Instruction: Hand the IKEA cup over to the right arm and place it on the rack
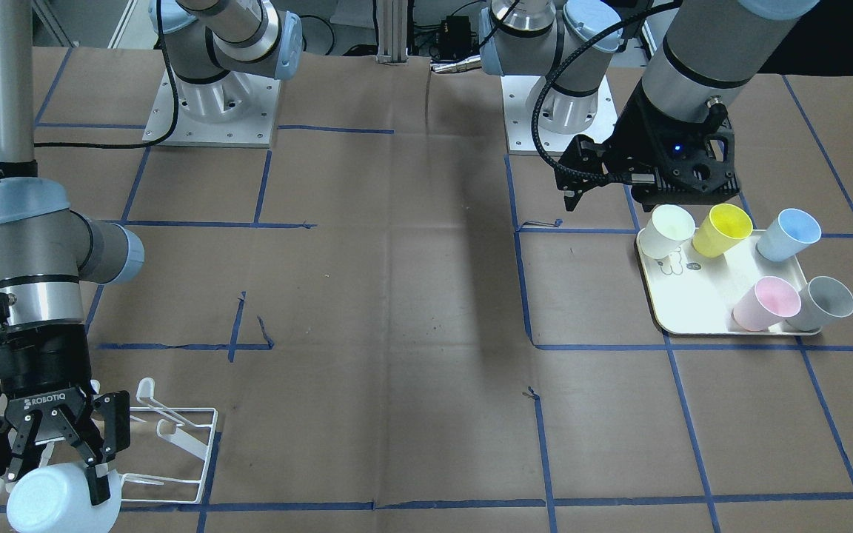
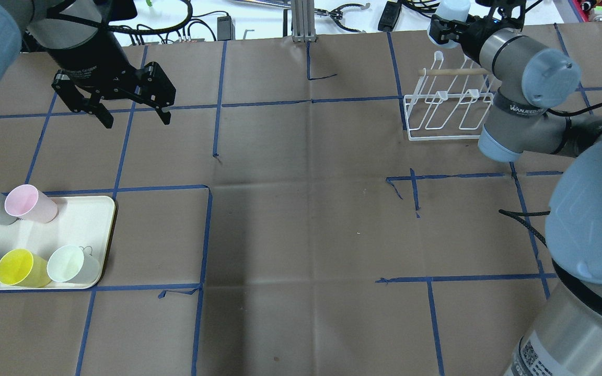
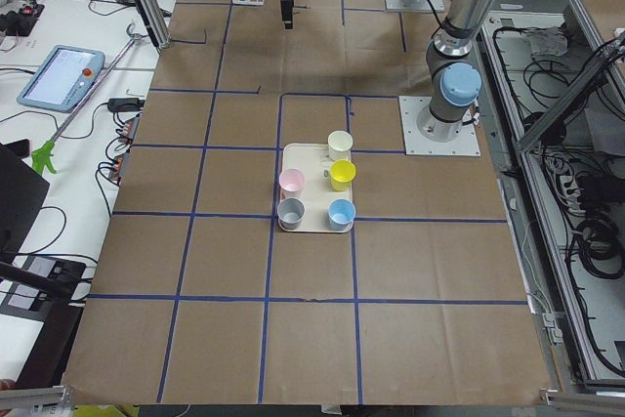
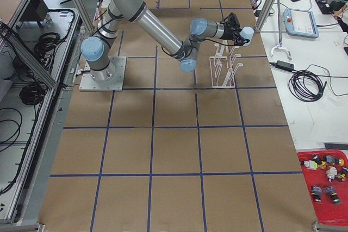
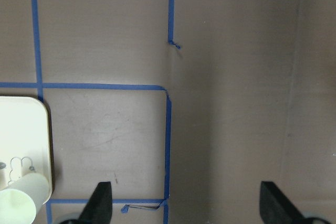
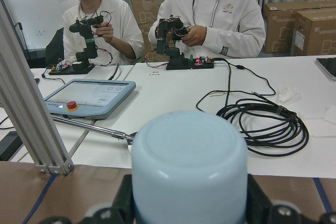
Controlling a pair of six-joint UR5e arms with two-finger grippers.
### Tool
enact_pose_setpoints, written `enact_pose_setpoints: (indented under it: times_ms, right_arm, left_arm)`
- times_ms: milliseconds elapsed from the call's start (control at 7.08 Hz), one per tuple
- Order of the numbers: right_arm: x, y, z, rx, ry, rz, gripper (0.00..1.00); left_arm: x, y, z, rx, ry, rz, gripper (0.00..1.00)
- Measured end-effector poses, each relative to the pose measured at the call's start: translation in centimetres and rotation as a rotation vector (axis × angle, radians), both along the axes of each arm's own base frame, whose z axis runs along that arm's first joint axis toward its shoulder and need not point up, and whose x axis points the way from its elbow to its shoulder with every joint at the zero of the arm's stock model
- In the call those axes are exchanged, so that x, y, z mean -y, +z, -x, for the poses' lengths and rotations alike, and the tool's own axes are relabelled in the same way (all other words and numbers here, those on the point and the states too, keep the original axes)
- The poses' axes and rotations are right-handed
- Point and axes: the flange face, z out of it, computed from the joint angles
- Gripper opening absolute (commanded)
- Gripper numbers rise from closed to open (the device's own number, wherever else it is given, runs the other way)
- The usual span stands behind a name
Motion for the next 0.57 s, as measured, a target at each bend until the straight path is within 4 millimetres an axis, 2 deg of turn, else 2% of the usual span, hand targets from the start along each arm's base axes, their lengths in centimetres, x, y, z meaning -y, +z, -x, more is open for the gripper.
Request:
enact_pose_setpoints:
  times_ms: [141,283,424,565]
  right_arm:
    - [0.2,-0.7,0.1,0.003,0.0,-0.017,0.36]
    - [0.3,-1.6,0.1,0.006,0.0,-0.034,0.36]
    - [0.2,-2.4,0.1,0.01,0.0,-0.05,0.56]
    - [0.0,-2.9,0.0,0.013,-0.001,-0.063,0.99]
  left_arm:
    - [-0.5,-0.8,-0.3,0.004,-0.011,-0.018,0.99]
    - [-1.1,-2.0,-1.5,0.005,-0.028,-0.043,0.99]
    - [-2.2,-3.1,-3.9,0.005,-0.027,-0.065,0.99]
    - [-3.7,-4.4,-7.2,-0.002,-0.01,-0.083,0.98]
